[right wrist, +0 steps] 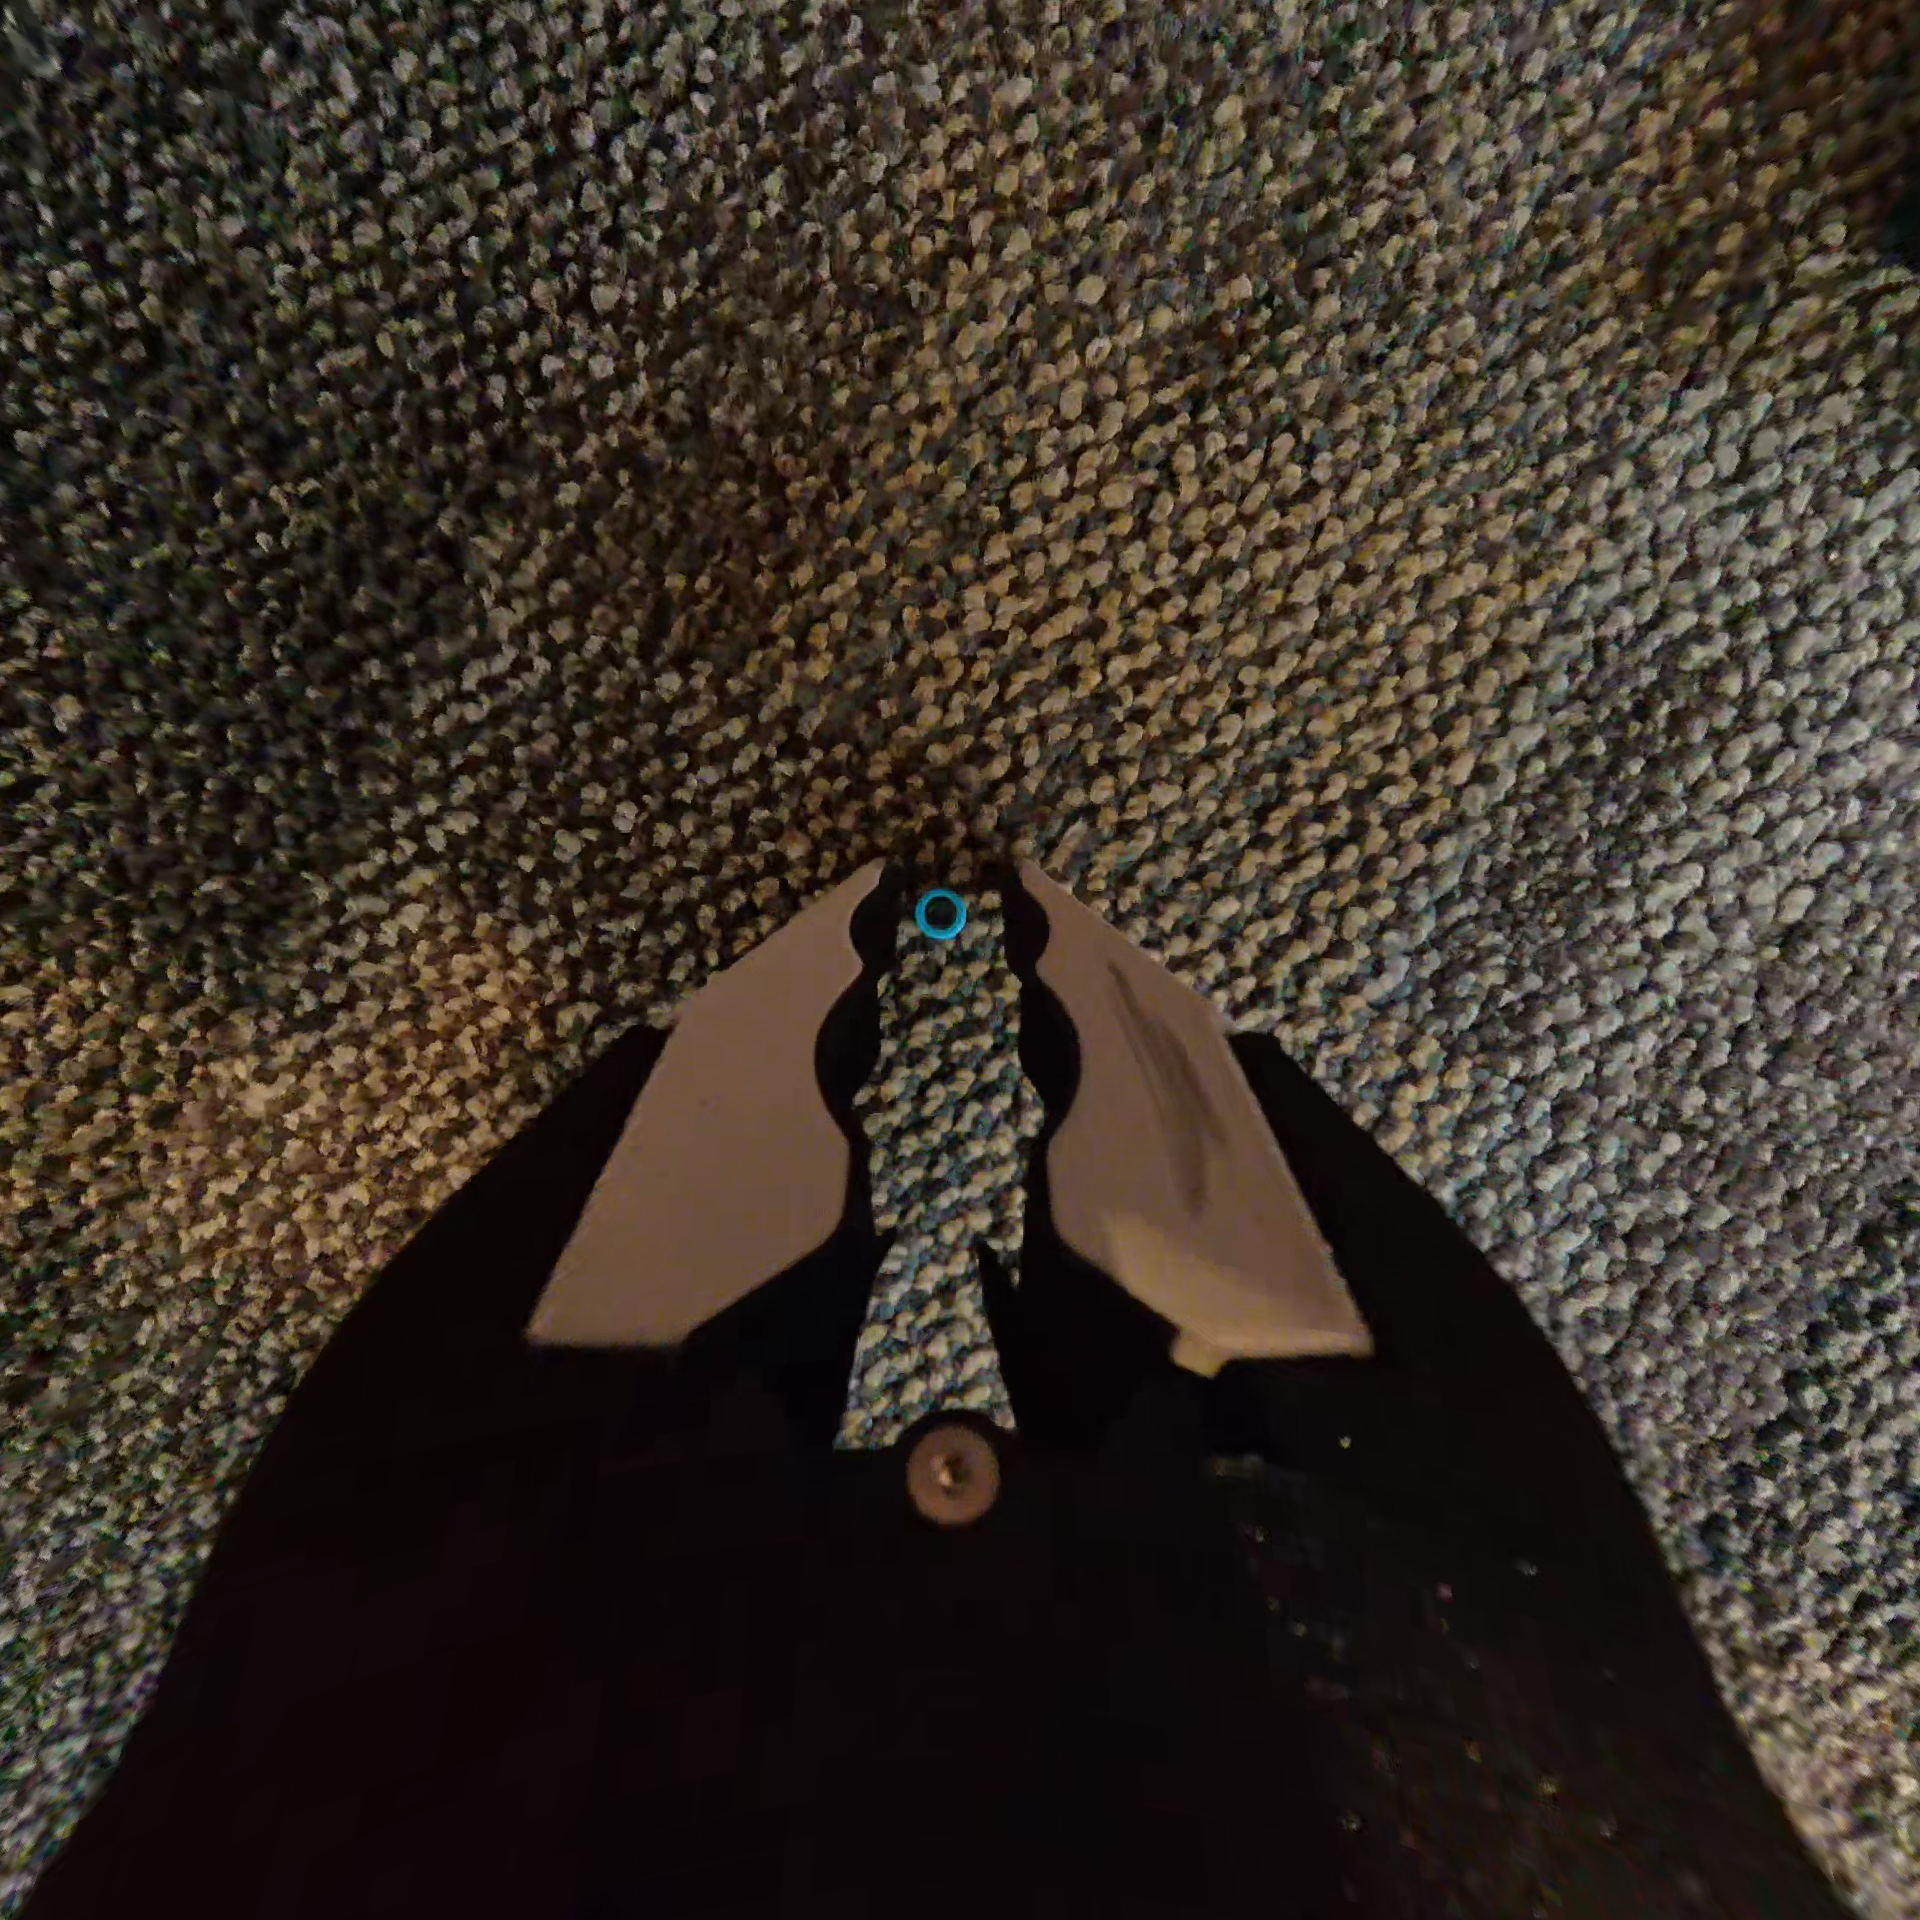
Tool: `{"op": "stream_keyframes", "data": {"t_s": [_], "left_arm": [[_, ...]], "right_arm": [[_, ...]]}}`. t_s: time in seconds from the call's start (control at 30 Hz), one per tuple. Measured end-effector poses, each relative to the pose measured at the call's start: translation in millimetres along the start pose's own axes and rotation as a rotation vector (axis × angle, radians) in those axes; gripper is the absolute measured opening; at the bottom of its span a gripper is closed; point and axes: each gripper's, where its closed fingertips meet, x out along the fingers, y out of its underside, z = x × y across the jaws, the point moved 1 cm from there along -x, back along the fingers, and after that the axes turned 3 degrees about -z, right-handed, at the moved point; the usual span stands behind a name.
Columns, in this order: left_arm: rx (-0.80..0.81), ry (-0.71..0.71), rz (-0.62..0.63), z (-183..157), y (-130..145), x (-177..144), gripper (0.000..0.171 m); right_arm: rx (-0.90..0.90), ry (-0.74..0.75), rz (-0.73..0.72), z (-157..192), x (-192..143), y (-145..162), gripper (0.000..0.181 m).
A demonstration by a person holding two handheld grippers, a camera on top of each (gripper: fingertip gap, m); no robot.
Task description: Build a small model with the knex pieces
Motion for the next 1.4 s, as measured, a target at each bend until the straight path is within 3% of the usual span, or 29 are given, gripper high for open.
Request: {"op": "stream_keyframes", "data": {"t_s": [0.67,0.87,1.07,1.4], "left_arm": [[-0.006,0.004,-0.001,0,0,0,0.005],[-0.013,0.01,-0.004,0,0,0,0.005],[-0.005,0.008,-0.008,0,0,0,0.005],[0.015,-0.004,-0.002,0,-1,0,0.005]], "right_arm": [[0.122,-0.011,-0.041,-4,-5,2,0.002],[0.167,-0.041,-0.128,-3,-31,-16,0.002],[0.131,-0.113,-0.363,18,-140,-94,0.002],[-0.149,-0.14,-0.75,75,-401,-260,0.002]]}}
